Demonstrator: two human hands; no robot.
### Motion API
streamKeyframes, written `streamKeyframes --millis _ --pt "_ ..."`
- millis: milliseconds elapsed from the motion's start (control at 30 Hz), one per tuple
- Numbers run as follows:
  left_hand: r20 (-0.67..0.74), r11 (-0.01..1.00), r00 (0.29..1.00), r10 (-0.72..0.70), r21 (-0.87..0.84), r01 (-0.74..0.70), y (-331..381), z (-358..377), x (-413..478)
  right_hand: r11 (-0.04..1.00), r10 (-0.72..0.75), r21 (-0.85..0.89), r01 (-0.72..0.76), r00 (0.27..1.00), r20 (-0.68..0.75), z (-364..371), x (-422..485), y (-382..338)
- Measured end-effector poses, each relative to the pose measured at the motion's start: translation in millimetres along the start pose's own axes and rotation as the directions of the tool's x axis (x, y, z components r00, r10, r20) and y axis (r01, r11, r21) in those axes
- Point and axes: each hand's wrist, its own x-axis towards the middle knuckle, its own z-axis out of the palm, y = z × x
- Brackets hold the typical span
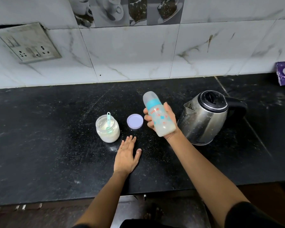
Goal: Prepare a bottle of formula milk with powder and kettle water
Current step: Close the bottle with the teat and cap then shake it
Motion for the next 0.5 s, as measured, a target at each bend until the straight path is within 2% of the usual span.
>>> streamKeyframes --millis 33,100,167,267,333,400,500 --pt "0.000 1.000 1.000 0.000 -0.002 0.000 0.0 -0.5 -0.2 0.998 -0.022 0.053 0.020 0.999 0.028 4.1 1.8 0.7" --pt "0.006 1.000 1.000 0.002 -0.007 -0.002 -0.6 -0.9 -0.2 0.983 -0.084 0.165 0.084 0.996 -0.004 8.3 6.9 2.5" --pt "0.010 1.000 1.000 0.007 -0.005 -0.007 -0.6 -0.8 -0.2 0.965 -0.075 0.249 0.078 0.997 -0.020 4.7 7.8 4.2" --pt "0.006 1.000 1.000 0.010 -0.006 -0.010 -1.4 -0.7 0.2 0.986 0.047 0.148 -0.082 0.972 0.228 -3.4 0.6 6.7" --pt "-0.005 1.000 1.000 0.016 -0.012 -0.016 -1.9 0.1 0.7 0.997 0.044 0.049 -0.061 0.952 0.303 -6.5 -4.9 6.3" --pt "-0.009 1.000 1.000 0.023 -0.007 -0.023 -2.6 1.7 1.3 0.996 -0.010 0.085 -0.009 0.974 0.226 -2.9 -3.9 6.3" --pt "-0.012 1.000 1.000 0.027 0.001 -0.027 -3.5 2.9 1.6 0.964 -0.114 0.238 0.119 0.993 -0.034 -8.8 1.6 9.1"
